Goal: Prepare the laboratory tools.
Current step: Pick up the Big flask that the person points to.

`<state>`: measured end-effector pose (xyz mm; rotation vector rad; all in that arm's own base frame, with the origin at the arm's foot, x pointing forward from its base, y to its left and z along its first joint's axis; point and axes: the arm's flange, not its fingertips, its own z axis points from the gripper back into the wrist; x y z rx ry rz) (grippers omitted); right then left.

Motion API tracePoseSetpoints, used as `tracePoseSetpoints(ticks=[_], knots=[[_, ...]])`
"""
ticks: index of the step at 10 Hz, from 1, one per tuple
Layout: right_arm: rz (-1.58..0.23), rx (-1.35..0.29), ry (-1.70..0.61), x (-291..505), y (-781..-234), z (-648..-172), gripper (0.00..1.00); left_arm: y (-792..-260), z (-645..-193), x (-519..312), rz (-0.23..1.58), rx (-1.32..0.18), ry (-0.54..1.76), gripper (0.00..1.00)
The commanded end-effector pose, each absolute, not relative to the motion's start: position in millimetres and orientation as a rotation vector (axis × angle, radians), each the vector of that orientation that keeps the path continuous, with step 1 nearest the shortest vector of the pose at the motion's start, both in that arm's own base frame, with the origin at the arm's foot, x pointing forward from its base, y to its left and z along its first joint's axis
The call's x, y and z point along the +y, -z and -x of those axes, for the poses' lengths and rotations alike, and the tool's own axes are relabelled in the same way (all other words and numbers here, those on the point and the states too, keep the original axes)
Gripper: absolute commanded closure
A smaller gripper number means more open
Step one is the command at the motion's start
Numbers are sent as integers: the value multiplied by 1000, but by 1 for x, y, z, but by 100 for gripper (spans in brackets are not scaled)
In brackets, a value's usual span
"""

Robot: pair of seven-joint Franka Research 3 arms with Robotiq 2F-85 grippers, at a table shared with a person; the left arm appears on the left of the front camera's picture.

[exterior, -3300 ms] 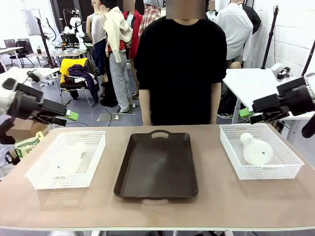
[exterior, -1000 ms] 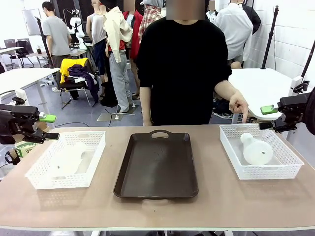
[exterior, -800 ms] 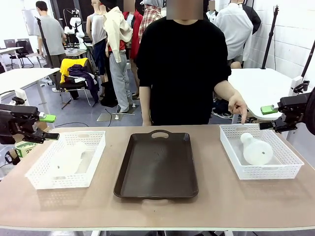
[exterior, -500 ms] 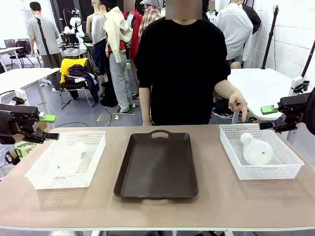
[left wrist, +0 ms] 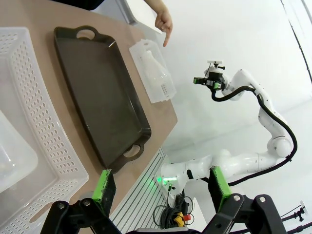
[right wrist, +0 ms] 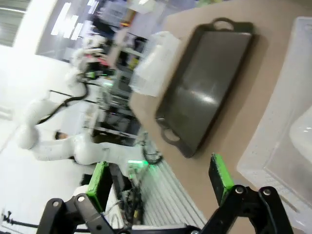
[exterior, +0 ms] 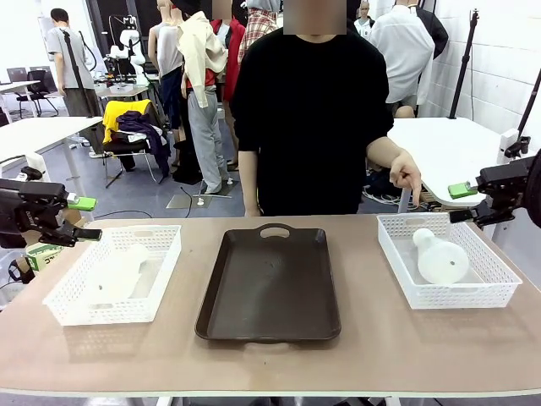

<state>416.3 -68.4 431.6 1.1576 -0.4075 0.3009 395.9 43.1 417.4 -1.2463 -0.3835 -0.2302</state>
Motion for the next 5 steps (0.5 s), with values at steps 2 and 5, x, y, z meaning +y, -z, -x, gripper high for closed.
tracePoseSetpoints(ticks=[2, 5], knots=[[-730, -272, -266, -62, -482, -463, 0, -418, -397, 43, 1271, -400, 228, 0], [-258, -151, -225, -20, -495, -518, 0, -418, -397, 43, 1271, -400, 228, 0]])
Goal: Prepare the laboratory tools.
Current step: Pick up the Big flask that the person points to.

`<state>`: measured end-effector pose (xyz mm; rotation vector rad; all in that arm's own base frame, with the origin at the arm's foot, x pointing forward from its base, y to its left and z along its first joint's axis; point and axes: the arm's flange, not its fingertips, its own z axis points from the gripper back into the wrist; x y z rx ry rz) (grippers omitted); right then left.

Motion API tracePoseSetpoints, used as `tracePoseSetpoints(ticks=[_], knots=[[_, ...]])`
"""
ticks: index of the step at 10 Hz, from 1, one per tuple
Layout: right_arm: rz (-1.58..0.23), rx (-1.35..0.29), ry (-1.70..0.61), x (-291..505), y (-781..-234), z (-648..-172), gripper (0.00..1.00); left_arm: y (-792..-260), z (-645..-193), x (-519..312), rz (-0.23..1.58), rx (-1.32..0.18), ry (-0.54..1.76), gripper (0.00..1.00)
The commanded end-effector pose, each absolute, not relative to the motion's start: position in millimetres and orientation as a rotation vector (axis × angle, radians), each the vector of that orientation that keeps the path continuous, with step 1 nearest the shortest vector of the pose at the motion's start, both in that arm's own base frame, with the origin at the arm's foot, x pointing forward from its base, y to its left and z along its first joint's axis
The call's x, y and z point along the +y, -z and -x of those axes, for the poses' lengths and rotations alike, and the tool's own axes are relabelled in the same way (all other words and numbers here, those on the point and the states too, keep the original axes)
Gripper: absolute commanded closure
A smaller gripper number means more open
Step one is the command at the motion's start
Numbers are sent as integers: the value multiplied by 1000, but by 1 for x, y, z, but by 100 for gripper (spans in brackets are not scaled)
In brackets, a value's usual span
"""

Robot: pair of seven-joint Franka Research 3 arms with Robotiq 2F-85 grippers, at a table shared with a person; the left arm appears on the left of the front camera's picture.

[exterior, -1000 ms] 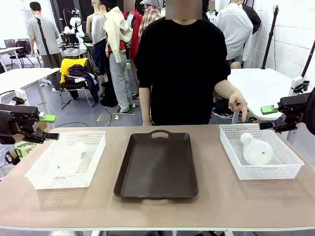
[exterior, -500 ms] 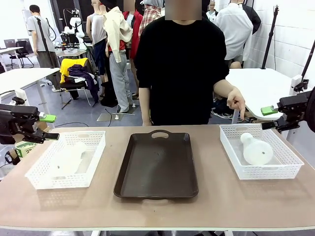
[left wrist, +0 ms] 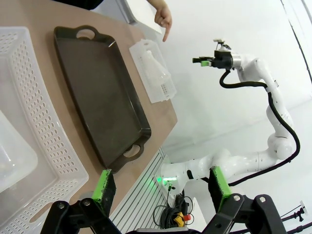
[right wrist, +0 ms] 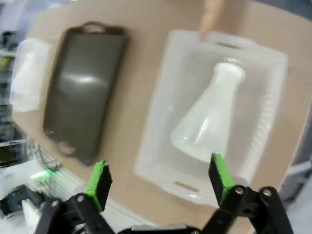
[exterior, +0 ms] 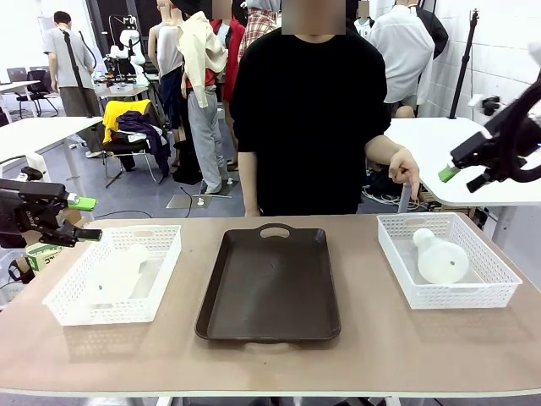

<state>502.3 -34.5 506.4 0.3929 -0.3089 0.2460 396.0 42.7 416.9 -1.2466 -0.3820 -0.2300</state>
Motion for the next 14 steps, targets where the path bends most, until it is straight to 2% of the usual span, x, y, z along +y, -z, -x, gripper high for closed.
tracePoseSetpoints(ticks=[1, 4, 9, 14], knots=[[-135, -110, -204, -5, -489, -535, 0, -418, -397, 43, 1271, -400, 228, 0], [19, -41, -147, 28, -454, -576, 0, -418, -397, 43, 1271, -400, 228, 0], [67, -47, 2, 43, -391, -602, 0, -418, -397, 43, 1271, -400, 228, 0], [75, -67, 54, 41, -353, -611, 0, -418, -397, 43, 1271, -400, 228, 0]])
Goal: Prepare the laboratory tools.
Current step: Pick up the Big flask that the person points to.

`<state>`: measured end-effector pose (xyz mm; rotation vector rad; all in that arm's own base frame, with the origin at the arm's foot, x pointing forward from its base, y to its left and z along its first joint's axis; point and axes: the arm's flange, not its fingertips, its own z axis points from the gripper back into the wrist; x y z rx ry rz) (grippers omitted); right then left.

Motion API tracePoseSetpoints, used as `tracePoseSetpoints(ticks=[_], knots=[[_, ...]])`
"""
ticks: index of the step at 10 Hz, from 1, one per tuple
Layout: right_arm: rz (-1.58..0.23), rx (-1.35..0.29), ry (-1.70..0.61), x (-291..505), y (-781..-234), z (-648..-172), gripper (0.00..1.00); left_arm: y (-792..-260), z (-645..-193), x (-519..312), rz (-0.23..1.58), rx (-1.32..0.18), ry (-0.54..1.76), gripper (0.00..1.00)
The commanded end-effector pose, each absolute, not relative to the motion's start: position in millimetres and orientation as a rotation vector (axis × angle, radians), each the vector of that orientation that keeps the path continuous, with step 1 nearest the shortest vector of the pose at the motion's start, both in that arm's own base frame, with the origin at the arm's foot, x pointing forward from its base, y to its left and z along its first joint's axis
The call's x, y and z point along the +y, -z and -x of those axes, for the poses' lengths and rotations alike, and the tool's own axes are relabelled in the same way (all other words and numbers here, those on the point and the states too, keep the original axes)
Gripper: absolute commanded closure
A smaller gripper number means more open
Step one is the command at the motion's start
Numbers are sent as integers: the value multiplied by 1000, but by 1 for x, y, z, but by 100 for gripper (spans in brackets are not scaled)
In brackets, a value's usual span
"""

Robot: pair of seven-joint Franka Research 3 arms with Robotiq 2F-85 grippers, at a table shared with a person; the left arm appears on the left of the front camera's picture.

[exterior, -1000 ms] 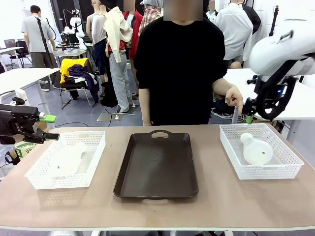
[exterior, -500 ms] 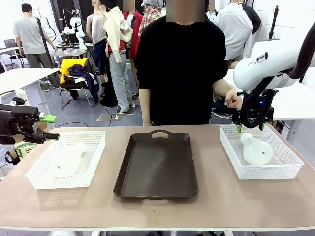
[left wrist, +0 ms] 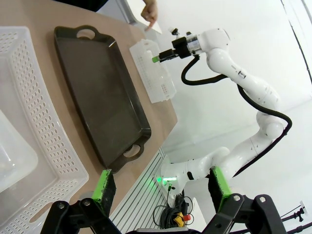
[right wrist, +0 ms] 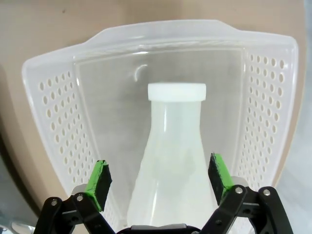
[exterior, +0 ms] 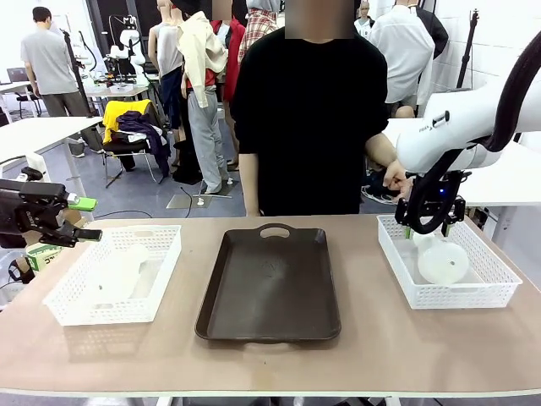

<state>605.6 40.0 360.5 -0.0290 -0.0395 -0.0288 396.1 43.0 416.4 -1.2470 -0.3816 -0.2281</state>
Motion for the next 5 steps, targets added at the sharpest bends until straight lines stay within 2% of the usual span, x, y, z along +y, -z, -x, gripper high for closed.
tracePoseSetpoints(ticks=[1, 5], knots=[[79, -72, 71, 36, -348, -613, 0, -418, -397, 43, 1271, -400, 228, 0], [54, -62, 94, 20, -335, -618, 0, -418, -397, 43, 1271, -400, 228, 0]])
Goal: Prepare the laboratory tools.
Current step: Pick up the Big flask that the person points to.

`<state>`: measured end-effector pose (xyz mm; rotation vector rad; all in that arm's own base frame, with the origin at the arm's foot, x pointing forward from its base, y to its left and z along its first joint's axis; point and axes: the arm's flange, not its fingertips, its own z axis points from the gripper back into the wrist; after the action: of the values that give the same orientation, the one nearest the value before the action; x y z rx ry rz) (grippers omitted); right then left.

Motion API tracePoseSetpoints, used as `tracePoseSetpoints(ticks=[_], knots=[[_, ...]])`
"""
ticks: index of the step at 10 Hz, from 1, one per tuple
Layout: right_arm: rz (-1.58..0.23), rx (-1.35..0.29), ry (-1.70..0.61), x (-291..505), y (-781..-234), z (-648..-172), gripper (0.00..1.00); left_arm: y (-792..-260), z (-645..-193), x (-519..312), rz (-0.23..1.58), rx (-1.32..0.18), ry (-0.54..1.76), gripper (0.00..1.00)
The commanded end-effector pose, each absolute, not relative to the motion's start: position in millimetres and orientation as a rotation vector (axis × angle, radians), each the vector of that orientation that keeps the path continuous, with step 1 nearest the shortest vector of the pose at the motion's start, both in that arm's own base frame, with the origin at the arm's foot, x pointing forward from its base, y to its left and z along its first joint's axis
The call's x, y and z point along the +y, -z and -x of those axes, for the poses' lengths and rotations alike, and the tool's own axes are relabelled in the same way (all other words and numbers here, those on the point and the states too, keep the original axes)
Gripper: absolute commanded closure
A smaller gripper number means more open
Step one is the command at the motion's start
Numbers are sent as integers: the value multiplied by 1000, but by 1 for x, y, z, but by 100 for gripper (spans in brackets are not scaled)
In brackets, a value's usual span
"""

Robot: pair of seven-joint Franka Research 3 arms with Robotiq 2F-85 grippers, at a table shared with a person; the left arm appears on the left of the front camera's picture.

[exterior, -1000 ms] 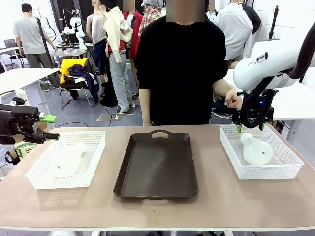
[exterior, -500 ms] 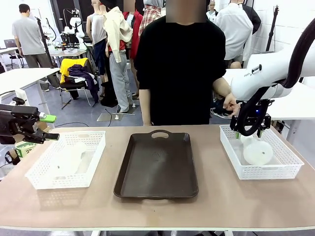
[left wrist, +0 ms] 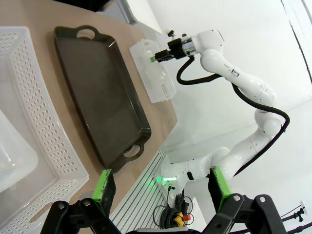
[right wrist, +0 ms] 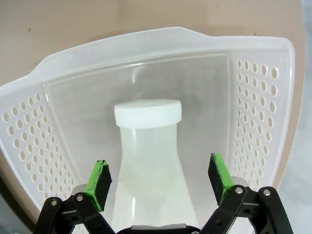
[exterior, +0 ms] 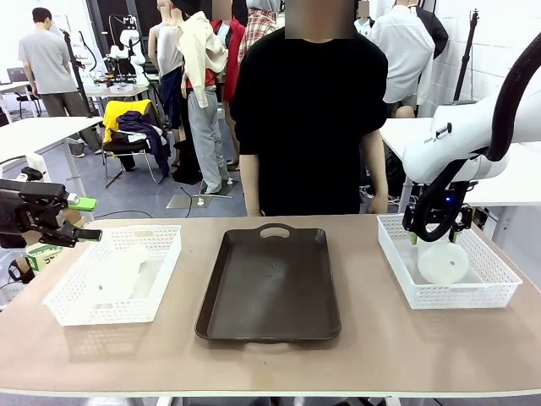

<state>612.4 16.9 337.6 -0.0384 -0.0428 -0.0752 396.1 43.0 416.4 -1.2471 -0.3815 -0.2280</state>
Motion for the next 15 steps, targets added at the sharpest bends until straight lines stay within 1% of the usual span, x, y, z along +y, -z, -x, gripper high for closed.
tracePoseSetpoints(ticks=[1, 2, 7, 11, 12, 15], knots=[[47, -63, 86, 20, -334, -619, 0, -418, -397, 43, 1271, -400, 228, 0], [48, -76, 74, 20, -335, -619, 7, -418, -397, 43, 1271, -400, 228, 0], [35, -47, 74, 26, -335, -624, 100, -418, -397, 43, 1271, -400, 228, 0], [48, -48, 102, 23, -338, -621, 100, -418, -397, 43, 1271, -400, 228, 0], [35, -54, 68, 22, -336, -616, 100, -418, -397, 43, 1271, -400, 228, 0], [35, -54, 68, 22, -336, -616, 100, -418, -397, 43, 1271, -400, 228, 0]])
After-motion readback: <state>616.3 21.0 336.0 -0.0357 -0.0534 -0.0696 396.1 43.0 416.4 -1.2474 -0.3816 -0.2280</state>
